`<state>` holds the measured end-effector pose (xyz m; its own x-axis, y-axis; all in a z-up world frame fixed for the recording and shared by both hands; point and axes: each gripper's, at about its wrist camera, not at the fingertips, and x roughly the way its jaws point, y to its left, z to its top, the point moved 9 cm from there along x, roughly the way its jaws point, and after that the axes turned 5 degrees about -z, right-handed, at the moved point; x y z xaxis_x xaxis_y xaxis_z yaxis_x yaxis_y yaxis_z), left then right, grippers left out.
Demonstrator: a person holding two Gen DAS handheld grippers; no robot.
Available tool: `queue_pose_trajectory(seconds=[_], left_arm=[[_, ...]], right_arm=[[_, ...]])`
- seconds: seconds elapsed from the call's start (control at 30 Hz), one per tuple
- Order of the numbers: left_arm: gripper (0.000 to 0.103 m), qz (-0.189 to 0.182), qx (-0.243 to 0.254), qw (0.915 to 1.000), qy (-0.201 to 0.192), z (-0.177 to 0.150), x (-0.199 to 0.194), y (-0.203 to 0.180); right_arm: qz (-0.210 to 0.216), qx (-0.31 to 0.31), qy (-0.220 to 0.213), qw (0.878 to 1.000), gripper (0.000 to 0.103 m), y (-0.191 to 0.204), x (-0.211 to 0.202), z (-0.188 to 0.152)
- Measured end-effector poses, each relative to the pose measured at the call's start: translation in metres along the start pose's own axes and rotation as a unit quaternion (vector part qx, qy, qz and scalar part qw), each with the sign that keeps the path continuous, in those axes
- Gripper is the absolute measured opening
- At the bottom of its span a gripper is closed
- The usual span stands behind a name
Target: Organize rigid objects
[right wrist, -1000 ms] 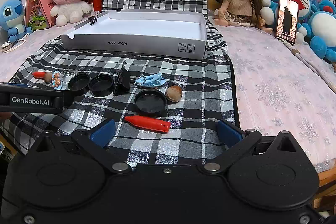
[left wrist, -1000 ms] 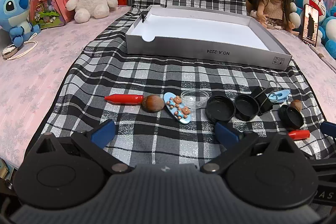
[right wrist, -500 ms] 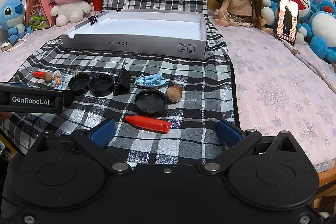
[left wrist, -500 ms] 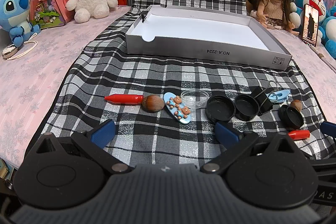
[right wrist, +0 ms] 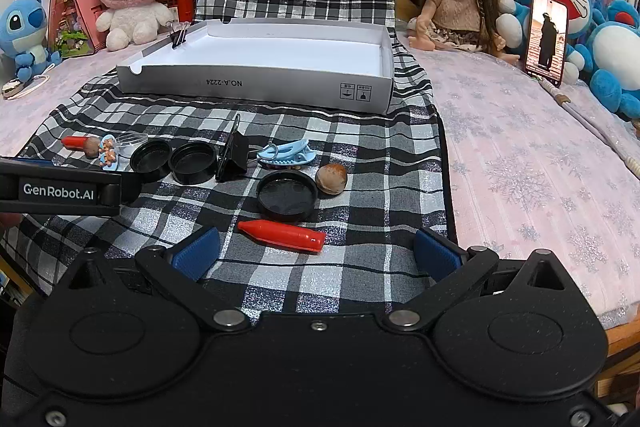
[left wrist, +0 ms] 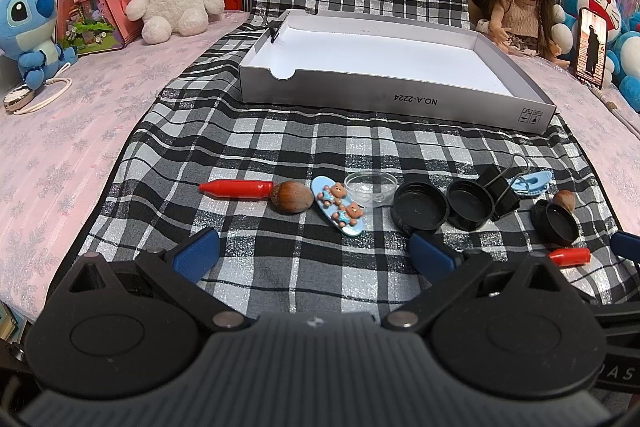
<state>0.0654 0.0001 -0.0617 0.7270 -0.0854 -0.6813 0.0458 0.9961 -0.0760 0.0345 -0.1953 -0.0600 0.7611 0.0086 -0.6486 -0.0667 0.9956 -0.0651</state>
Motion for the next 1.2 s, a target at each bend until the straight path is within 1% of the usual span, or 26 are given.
queue_pose_trajectory(seconds=[0.43,0.73,1.1,1.2], left_arm=[[0.103,0.0,0.0,1.0,0.0,0.0,0.0,0.0],[0.103,-0.002,0.003,1.0,-0.005,0.001,0.0,0.002],[0.103,-0.009,0.015,0.9992,-0.036,-0.001,-0.003,0.005],[0.103,-0.013,0.015,0.9991,-0.038,-0.001,-0.003,0.006]], right_arm=[[0.0,0.002,-0.001,1.0,0.103,0.0,-0.002,-0.001],[0.0,0.006,-0.009,1.0,0.103,-0.001,0.002,-0.002],[-0.003,0.014,-0.01,1.0,0.103,-0.001,-0.003,-0.001],[0.002,0.025,-0.017,1.0,0.097,-0.002,-0.009,0.0]])
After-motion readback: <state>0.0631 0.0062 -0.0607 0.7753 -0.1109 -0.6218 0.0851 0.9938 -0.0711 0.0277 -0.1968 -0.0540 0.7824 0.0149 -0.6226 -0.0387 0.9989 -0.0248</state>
